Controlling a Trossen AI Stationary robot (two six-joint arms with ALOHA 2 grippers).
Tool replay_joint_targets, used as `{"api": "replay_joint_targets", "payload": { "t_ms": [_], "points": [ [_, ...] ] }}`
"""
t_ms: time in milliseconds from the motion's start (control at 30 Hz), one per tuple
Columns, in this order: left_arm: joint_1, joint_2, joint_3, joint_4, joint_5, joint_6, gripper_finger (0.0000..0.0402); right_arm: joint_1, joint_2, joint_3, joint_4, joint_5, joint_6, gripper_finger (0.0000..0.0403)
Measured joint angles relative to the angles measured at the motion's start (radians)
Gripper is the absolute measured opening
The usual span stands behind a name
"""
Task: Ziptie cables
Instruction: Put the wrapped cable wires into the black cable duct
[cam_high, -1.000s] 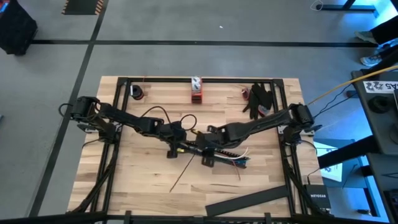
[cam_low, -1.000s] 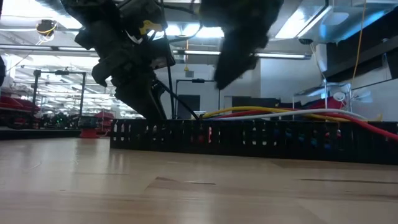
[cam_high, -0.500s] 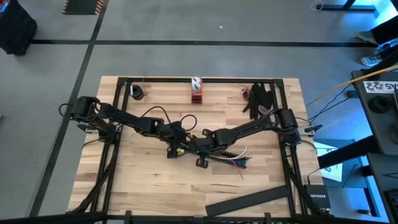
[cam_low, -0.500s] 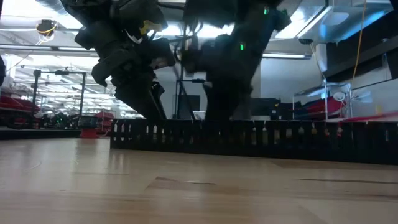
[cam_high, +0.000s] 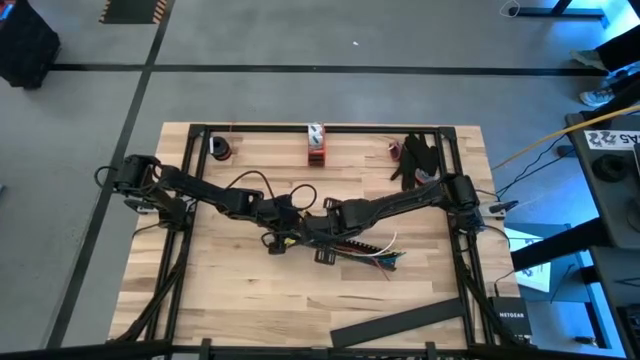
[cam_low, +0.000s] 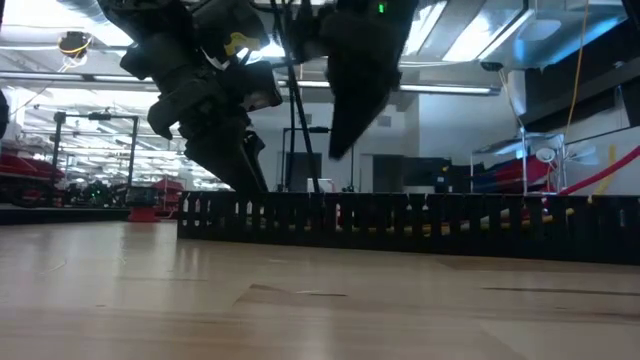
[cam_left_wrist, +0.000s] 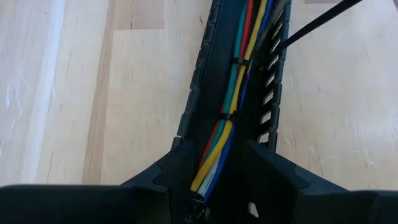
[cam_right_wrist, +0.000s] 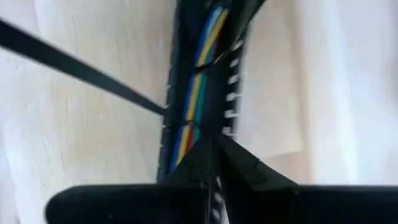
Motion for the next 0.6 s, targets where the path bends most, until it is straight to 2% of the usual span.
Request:
{"api": "replay_joint_targets", "payload": {
  "t_ms": [100, 200, 467, 600],
  "points": [
    [0.000, -0.005, 0.000, -0.003, 0.000, 0.000, 0.0135, 0.000, -0.022, 0.057, -0.110, 0.056, -0.002, 0.0021],
    [0.000, -0.029, 0.000, -0.011, 0.000, 0.003, 0.0135, 0.007, -0.066, 0.068, -0.144, 0.078, -0.002, 0.0021],
    [0.000, -0.202, 0.000, -0.080, -0.008, 0.017, 0.0135, 0.071, -0.196, 0.050, -0.171, 0.134, 0.066, 0.0021],
    [0.000, -0.283, 0.000, -0.166, -0.009, 0.027, 0.0135, 0.132, -0.231, 0.032, -0.177, 0.163, 0.142, 0.0021]
  ]
}}
